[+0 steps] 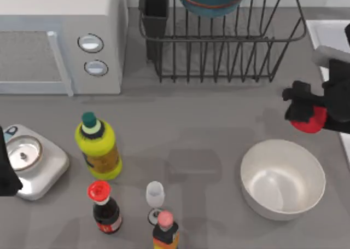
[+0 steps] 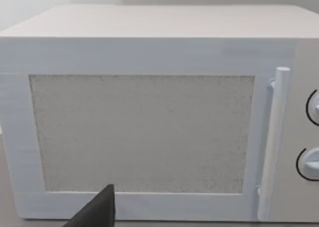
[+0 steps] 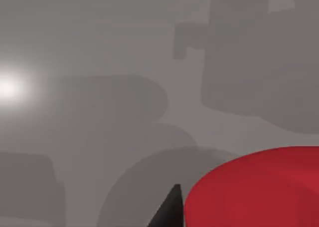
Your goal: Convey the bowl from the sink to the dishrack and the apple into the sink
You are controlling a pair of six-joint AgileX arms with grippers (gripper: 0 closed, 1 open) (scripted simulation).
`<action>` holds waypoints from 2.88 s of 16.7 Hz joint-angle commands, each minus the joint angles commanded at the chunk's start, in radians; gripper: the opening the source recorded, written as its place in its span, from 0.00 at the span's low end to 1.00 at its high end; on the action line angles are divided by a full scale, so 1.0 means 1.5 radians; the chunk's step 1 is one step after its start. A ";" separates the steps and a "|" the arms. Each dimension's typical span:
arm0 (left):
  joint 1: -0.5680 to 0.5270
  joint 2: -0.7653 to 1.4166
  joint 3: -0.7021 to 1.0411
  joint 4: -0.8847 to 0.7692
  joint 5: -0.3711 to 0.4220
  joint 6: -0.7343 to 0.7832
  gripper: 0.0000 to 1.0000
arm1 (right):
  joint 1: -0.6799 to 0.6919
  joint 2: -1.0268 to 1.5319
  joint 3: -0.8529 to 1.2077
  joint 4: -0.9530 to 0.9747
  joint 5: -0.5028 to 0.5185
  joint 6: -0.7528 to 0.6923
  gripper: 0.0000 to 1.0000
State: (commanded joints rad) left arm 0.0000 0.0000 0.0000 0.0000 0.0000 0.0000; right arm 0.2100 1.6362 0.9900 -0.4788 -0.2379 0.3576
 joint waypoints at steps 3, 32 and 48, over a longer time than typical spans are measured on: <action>0.000 0.000 0.000 0.000 0.000 0.000 1.00 | -0.099 -0.016 -0.074 0.209 -0.054 -0.046 0.00; 0.000 0.000 0.000 0.000 0.000 0.000 1.00 | -0.494 0.182 -0.295 1.235 -0.178 -0.224 0.00; 0.000 0.000 0.000 0.000 0.000 0.000 1.00 | -0.492 0.387 -0.334 1.475 -0.170 -0.229 0.30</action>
State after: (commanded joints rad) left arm 0.0000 0.0000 0.0000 0.0000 0.0000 0.0000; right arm -0.5280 2.2165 0.4894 1.7342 -0.4925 0.0146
